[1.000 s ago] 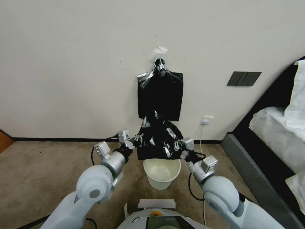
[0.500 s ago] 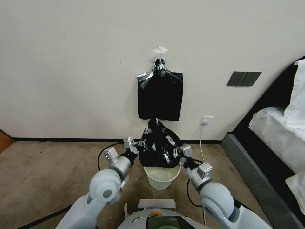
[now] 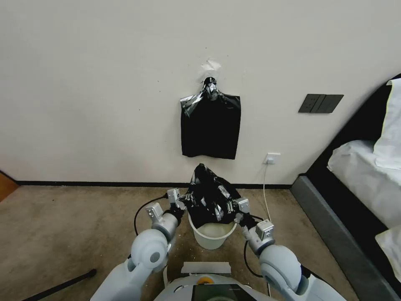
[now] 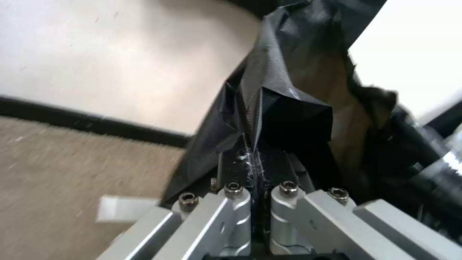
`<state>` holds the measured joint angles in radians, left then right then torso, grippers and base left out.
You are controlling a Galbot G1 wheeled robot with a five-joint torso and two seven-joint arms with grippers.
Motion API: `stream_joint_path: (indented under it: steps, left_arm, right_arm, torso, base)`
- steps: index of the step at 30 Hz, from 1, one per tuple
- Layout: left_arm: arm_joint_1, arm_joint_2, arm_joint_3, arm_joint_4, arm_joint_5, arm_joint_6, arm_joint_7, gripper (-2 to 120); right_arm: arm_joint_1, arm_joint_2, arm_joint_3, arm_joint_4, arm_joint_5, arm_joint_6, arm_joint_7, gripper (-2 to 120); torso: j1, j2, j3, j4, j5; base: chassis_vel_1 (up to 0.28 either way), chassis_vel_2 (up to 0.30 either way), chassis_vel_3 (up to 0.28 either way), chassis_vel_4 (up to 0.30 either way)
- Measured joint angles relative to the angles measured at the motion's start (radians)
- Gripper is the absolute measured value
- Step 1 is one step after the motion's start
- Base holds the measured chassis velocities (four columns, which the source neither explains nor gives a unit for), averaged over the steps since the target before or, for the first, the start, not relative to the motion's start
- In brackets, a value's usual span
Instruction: Place a trash bag onto the trash bin.
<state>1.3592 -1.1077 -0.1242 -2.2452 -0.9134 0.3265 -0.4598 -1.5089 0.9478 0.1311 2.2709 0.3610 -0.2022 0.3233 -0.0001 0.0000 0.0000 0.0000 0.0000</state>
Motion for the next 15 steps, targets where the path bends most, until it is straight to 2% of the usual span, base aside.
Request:
stream_joint_path:
  steps: [5, 6, 15]
  left_arm:
    - [0.035, 0.008, 0.000, -0.002, 0.023, 0.007, 0.000, 0]
    - [0.079, 0.016, -0.001, -0.002, 0.055, 0.009, 0.000, 0]
    - [0.154, 0.023, -0.008, -0.013, 0.110, 0.009, 0.001, 0]
  right_arm:
    - [-0.012, 0.002, -0.009, -0.009, -0.014, 0.001, 0.006, 0]
    - [-0.033, 0.002, -0.012, -0.030, -0.040, 0.005, 0.023, 0]
    - [-0.134, -0.001, -0.008, -0.035, -0.137, 0.002, 0.073, 0]
  torso:
    - [0.000, 0.000, 0.000, 0.0000, 0.0000]
    - [0.000, 0.000, 0.000, 0.0001, 0.0000]
    - [0.000, 0.000, 0.000, -0.0001, 0.0000]
  base:
    - [0.000, 0.000, 0.000, 0.000]
    - [0.000, 0.000, 0.000, 0.000]
    - [0.000, 0.000, 0.000, 0.000]
